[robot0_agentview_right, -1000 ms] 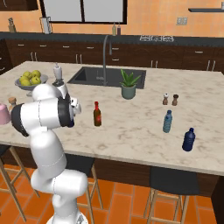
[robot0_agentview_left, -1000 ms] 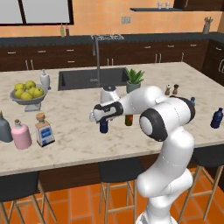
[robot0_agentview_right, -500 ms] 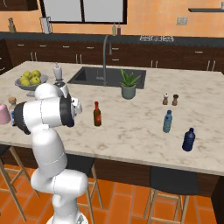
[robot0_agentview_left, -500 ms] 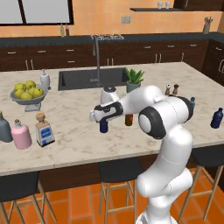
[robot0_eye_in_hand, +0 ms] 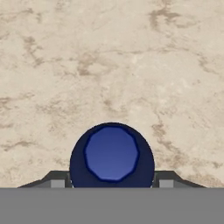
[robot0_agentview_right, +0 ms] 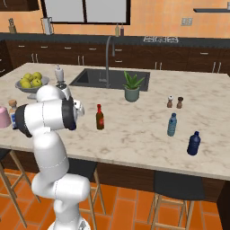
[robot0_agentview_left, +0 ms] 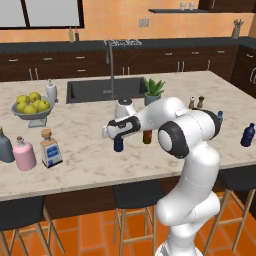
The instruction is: Move the plastic bottles in the middle to the plastics group, and the glass bottles in the middle to the glass group.
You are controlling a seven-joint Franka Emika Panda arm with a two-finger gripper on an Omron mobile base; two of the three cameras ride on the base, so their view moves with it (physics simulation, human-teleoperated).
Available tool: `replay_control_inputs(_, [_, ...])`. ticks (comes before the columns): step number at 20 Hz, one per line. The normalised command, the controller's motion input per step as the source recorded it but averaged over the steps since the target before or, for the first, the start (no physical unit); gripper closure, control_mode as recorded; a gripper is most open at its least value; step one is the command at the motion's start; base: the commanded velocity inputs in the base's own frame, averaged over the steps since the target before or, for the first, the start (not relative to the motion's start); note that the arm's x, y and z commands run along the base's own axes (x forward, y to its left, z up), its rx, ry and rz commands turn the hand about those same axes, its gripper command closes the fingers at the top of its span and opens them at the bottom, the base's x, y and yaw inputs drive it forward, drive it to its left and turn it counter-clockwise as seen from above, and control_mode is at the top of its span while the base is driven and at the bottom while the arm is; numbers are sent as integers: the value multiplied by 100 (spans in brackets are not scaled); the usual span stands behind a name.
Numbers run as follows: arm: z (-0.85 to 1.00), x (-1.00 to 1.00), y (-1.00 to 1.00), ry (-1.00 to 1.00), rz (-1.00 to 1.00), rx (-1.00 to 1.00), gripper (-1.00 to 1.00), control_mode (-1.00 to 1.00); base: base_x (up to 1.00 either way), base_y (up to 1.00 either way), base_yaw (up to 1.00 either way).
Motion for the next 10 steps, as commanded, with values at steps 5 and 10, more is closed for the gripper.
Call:
replay_control_inputs(5, [6,-38,-18,0,0,0,100,-100,0,0,0])
replay_control_inputs(10, [26,-76,-43,0,0,0,100,-100,0,0,0])
